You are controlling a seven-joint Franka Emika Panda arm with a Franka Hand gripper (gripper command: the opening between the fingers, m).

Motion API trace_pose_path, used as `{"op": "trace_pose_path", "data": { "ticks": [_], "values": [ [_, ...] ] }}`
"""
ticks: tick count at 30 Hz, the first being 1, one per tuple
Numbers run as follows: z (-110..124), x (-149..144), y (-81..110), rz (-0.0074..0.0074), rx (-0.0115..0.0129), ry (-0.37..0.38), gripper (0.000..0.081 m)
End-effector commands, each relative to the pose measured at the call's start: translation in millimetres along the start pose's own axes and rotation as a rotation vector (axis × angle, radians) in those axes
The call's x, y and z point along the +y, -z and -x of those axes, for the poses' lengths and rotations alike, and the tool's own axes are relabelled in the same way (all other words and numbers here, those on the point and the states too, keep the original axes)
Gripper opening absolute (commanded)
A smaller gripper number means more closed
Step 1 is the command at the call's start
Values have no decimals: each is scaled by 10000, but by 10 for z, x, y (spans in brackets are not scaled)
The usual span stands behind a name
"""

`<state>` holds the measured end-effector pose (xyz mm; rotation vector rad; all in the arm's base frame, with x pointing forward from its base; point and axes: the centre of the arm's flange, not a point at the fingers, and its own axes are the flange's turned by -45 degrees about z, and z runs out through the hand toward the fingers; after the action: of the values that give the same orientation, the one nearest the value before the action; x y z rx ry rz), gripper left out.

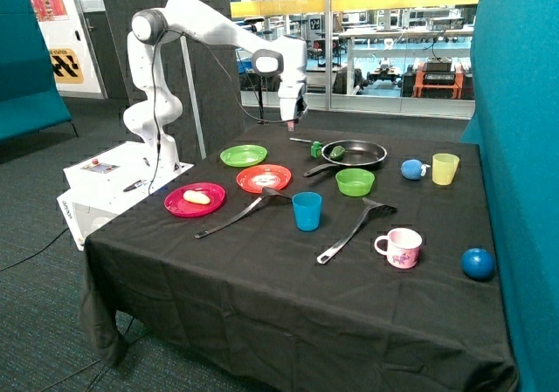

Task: Cook the vegetables

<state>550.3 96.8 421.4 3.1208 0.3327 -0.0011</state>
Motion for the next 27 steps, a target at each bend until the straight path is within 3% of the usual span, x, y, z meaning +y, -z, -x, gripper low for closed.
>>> {"op": "trace_pose_path", "data": {
  "ticks": [1,5,12,27],
  "values": [
    [483,309,176,-31,10,-68,507],
    [683,427,185,-31,10,-168,457],
    [940,671,194,-31,10,-501,470],
    [1188,1147,228,-31,9,-1174,476]
  ]
}}
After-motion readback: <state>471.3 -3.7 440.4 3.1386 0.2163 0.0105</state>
